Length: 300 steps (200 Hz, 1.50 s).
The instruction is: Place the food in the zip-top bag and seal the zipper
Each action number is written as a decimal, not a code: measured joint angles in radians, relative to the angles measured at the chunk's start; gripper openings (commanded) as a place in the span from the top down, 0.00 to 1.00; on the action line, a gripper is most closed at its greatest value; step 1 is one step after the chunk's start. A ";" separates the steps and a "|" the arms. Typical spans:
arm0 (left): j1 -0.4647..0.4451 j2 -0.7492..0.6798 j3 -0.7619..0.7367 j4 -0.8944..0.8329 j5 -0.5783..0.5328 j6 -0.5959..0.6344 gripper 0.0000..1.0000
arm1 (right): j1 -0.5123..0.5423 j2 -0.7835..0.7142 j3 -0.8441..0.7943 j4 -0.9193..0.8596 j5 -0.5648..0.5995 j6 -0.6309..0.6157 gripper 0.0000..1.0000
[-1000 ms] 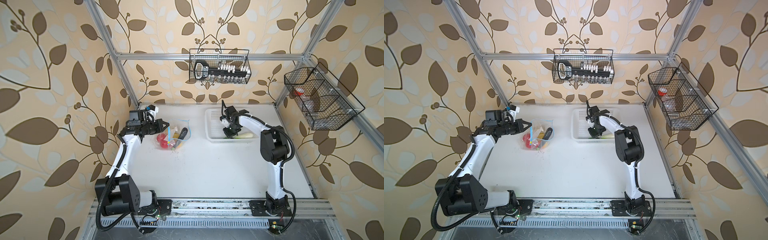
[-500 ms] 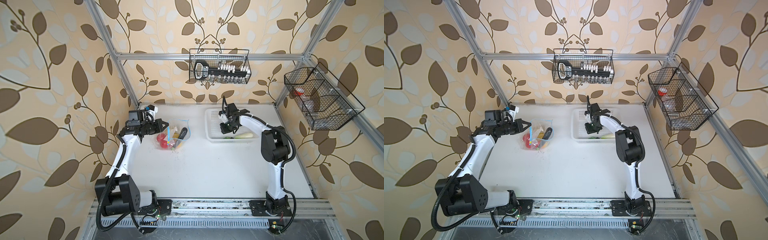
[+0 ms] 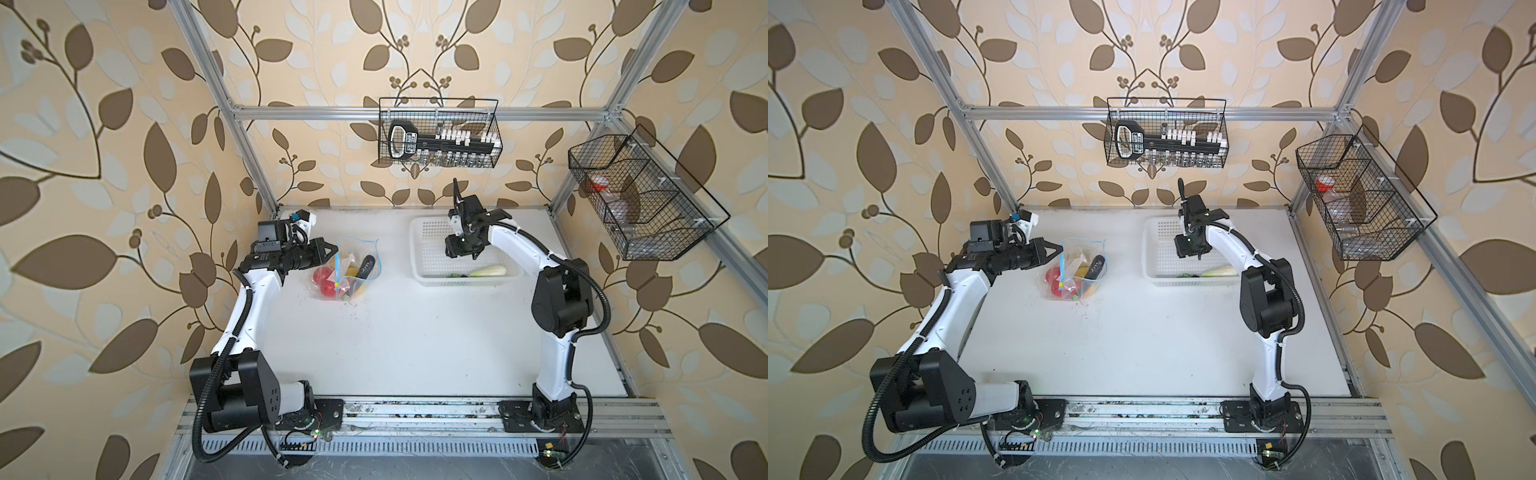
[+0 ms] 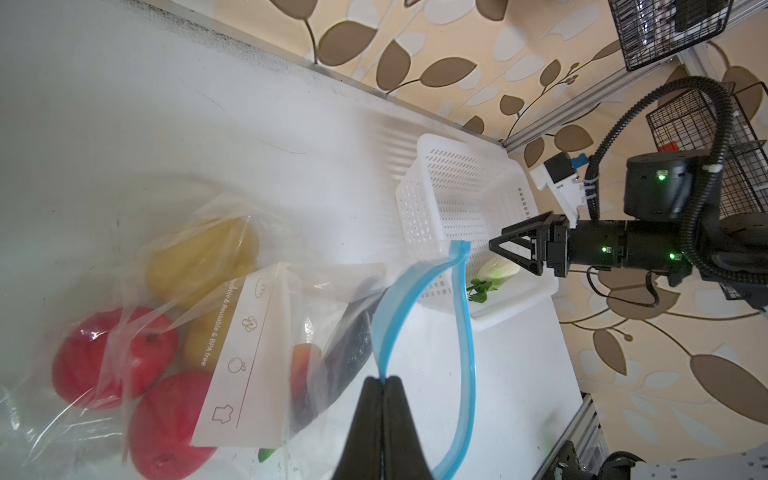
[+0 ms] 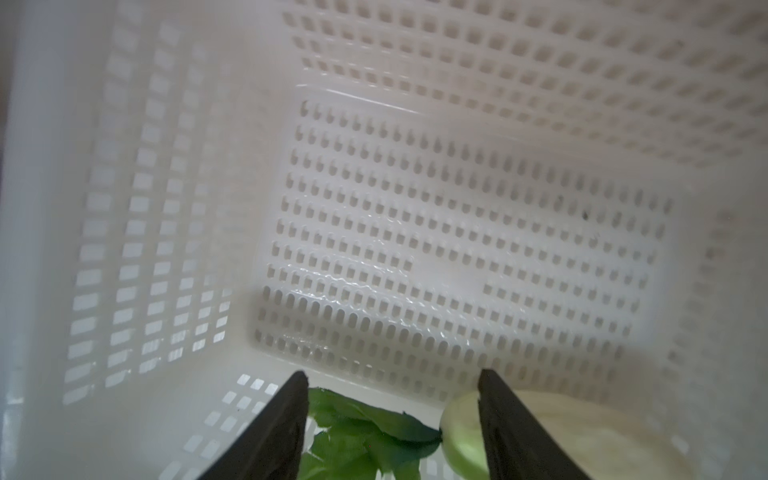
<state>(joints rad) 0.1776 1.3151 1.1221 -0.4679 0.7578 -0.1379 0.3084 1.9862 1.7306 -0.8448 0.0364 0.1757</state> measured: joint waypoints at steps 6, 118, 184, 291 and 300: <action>0.001 0.000 0.000 0.000 0.000 0.000 1.00 | -0.005 -0.024 -0.030 0.005 0.018 0.030 0.03; 0.001 -0.033 0.000 0.001 0.014 0.000 1.00 | -0.048 -0.086 -0.168 0.058 0.190 0.606 0.00; 0.002 -0.044 0.000 0.001 0.027 0.000 1.00 | -0.064 -0.047 -0.113 -0.064 0.282 0.927 0.00; 0.008 -0.030 -0.006 0.002 0.050 -0.023 1.00 | -0.113 0.115 -0.093 -0.071 0.232 1.062 0.19; 0.008 -0.022 -0.006 0.002 0.050 -0.023 1.00 | -0.113 0.119 -0.093 -0.056 0.217 1.058 0.22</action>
<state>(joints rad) 0.1852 1.2934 1.1164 -0.4664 0.8082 -0.1612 0.1951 2.1056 1.6375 -0.9005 0.2539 1.2339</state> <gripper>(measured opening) 0.049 0.814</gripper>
